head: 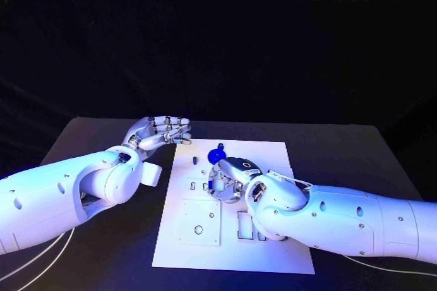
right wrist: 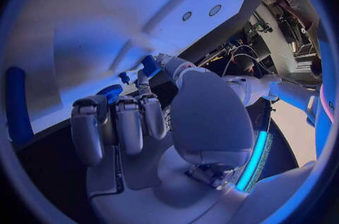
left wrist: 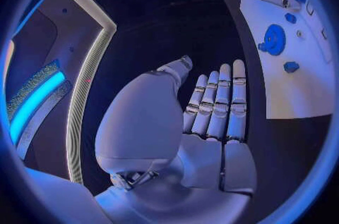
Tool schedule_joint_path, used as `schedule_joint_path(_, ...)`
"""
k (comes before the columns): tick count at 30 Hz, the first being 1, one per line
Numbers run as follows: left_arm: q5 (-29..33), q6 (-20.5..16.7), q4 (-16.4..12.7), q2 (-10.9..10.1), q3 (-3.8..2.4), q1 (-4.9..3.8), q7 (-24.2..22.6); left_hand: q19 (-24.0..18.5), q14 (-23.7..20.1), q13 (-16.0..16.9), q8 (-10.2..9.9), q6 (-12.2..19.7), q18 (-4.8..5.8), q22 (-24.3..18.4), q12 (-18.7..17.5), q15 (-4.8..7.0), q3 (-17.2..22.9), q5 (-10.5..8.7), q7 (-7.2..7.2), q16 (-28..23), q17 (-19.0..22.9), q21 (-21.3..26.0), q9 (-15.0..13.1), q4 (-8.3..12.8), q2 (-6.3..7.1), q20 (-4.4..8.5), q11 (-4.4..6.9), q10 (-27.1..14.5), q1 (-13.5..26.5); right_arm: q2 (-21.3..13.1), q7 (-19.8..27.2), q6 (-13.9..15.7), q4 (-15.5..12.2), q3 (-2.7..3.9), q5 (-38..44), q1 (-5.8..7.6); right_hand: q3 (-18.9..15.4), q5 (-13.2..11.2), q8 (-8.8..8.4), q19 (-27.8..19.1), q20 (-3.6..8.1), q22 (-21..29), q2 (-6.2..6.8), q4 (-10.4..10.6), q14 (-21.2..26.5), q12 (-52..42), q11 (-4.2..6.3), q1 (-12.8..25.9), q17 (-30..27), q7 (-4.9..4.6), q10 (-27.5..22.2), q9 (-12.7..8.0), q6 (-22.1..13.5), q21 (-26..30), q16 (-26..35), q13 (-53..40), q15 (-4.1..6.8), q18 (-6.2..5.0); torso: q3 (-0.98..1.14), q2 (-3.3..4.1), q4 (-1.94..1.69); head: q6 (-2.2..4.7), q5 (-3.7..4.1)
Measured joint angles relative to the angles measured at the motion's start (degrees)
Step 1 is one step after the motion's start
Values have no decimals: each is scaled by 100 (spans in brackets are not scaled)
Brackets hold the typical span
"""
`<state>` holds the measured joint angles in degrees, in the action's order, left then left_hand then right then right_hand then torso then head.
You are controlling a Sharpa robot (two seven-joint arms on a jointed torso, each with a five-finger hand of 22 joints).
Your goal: Assemble the parts on the task board
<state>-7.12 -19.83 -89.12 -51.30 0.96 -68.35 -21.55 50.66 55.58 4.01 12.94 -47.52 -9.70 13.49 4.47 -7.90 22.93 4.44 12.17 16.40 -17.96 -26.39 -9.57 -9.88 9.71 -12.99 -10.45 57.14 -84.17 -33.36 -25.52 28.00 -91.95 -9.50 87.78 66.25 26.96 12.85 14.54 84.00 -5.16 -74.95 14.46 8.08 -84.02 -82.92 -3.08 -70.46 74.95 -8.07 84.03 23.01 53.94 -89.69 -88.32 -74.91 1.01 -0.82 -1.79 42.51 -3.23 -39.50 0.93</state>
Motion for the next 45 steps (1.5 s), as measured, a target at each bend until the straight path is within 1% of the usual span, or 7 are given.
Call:
schedule_joint_path(10,0,5,5,0,1,0,9,-31,0,0,0,0,0,10,0,0,17,0,0,-23,-12,-35,1,17,23,-31,0,0,23,-16,23,34,-13,-2,2,0,-472,-43,-116,1,-41,1,28,141,0,128,-41,6,-1,-46,-42,-59,-212,0,22,0,-41,0,0,0,0,-7,12)
schedule_joint_path(13,0,6,11,4,2,0,24,-31,0,0,0,0,0,10,0,0,17,0,0,-23,-13,-35,1,17,22,-31,0,0,25,-54,52,98,-44,-2,4,-1,-1172,-568,-184,0,-81,1,-103,337,1,181,-107,-231,-1,-93,-107,-119,-378,0,21,0,-81,0,0,-1,0,-8,12)
schedule_joint_path(22,-255,9,89,25,4,0,308,196,511,156,117,21,0,280,325,172,-156,0,-21,701,-530,-563,-84,-260,44,106,82,311,498,-364,527,562,-232,19,-176,52,-2095,-586,-359,0,-164,1,-174,875,10,355,-256,-779,-1,-250,-255,-322,-763,6,53,1,-174,-1,12,-14,3,1,-11)
schedule_joint_path(29,-882,58,155,52,4,-3,997,608,1232,1670,1426,223,0,1565,2811,575,-396,0,-176,4144,-2881,-2656,-721,-635,8,512,432,239,824,-840,1531,812,-461,51,-846,266,-2076,-408,-359,0,-164,2,-299,856,-10,409,-240,-1039,-2,-257,-313,-345,-810,129,76,1,-195,-1,19,-34,14,30,-16)
schedule_joint_path(35,-1894,502,184,145,3,-111,2119,1754,2723,2898,2435,193,231,4098,4822,811,-443,0,-435,6369,-5481,-4688,-1240,-682,-151,709,690,276,1515,-1329,2129,832,-549,64,-1724,536,-1964,-171,-258,0,-164,3,-352,859,-10,409,-234,-1092,-2,-206,-319,-345,-715,129,76,1,-195,-1,46,-77,38,29,-61)
schedule_joint_path(40,-2723,1038,222,313,-3,-262,3018,2409,2834,4324,2937,47,404,5187,6017,940,-451,0,-608,6925,-5699,-5326,-1609,-689,-216,845,883,994,1651,-1638,2350,827,-492,71,-2450,733,-1949,-42,-231,0,-164,3,-352,844,-10,409,-234,-1092,-3,-186,-319,-347,-696,128,76,1,-195,0,72,-110,53,10,-90)
schedule_joint_path(45,-3436,1650,320,566,-2,-381,3848,2637,2843,4857,3073,49,493,5593,6403,986,-451,0,-646,7091,-5699,-5526,-1766,-689,-248,909,932,1261,1780,-1844,2472,823,-348,83,-3076,855,-1949,1,-214,0,-164,3,-352,844,-10,409,-233,-1092,-3,-187,-319,-351,-696,128,76,1,-194,0,94,-134,64,-1,-110)
